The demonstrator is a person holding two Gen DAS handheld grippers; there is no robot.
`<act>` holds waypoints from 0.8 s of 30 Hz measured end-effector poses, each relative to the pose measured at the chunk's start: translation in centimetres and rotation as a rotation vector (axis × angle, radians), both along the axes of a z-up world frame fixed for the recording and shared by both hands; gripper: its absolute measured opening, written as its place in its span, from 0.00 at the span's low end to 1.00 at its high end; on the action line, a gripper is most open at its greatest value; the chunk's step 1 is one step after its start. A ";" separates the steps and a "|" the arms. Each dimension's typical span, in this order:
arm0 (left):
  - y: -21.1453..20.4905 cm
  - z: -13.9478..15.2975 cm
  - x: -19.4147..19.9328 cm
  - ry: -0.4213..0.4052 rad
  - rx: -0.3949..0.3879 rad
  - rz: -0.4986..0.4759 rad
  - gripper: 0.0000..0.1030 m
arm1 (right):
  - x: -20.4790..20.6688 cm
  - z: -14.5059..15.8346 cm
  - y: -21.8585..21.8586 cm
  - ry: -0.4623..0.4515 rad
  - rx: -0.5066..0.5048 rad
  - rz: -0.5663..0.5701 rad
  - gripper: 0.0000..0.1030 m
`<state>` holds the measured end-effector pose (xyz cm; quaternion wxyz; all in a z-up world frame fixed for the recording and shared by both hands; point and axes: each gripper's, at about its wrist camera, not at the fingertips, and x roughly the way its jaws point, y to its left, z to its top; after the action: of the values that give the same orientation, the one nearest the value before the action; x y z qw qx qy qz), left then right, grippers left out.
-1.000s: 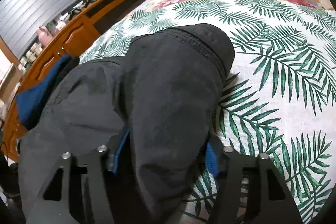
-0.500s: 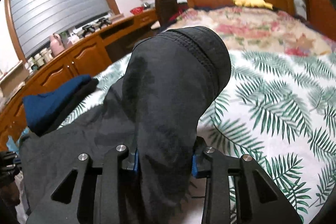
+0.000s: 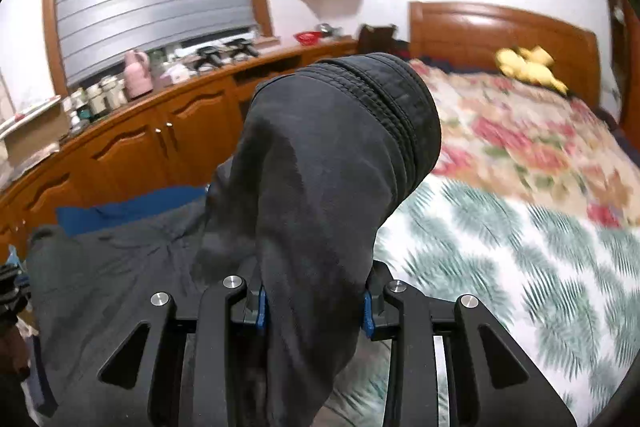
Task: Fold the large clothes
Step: 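Lift the folded black jacket with both tools and carry it toward the desk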
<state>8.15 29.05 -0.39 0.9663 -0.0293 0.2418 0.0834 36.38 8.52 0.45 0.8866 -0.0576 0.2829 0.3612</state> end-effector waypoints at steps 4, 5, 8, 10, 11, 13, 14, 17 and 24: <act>4.8 1.5 -1.5 -0.018 0.033 0.087 0.04 | 0.4 2.0 7.6 0.004 0.012 0.072 0.31; 6.1 1.6 -2.0 -0.017 0.031 0.109 0.04 | 0.3 2.3 9.4 0.006 0.015 0.086 0.31; 9.5 1.6 -3.6 -0.009 0.026 0.166 0.04 | -0.5 2.8 14.7 0.004 0.005 0.138 0.31; 11.6 1.7 -4.5 -0.007 0.038 0.216 0.04 | -1.0 2.7 17.2 0.005 0.003 0.166 0.31; 12.8 1.9 -5.2 -0.009 0.049 0.245 0.04 | -1.3 2.5 19.1 0.009 0.009 0.184 0.31; 14.1 1.9 -5.7 -0.005 0.072 0.286 0.04 | -1.8 2.1 21.7 0.014 0.017 0.210 0.31; 14.7 1.8 -6.0 -0.002 0.079 0.303 0.04 | -1.9 1.9 22.6 0.018 0.020 0.215 0.31; 17.2 0.4 -6.0 0.037 0.083 0.352 0.04 | -1.6 -0.2 25.6 0.047 0.010 0.213 0.31; 19.0 -3.3 -4.8 0.096 0.034 0.389 0.04 | 0.4 -9.0 26.4 0.244 -0.085 0.117 0.38</act>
<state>3.34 48.10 -3.73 0.9196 -0.0553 0.2761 0.2739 36.78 34.91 -8.55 0.8198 -0.0670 0.3998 0.4043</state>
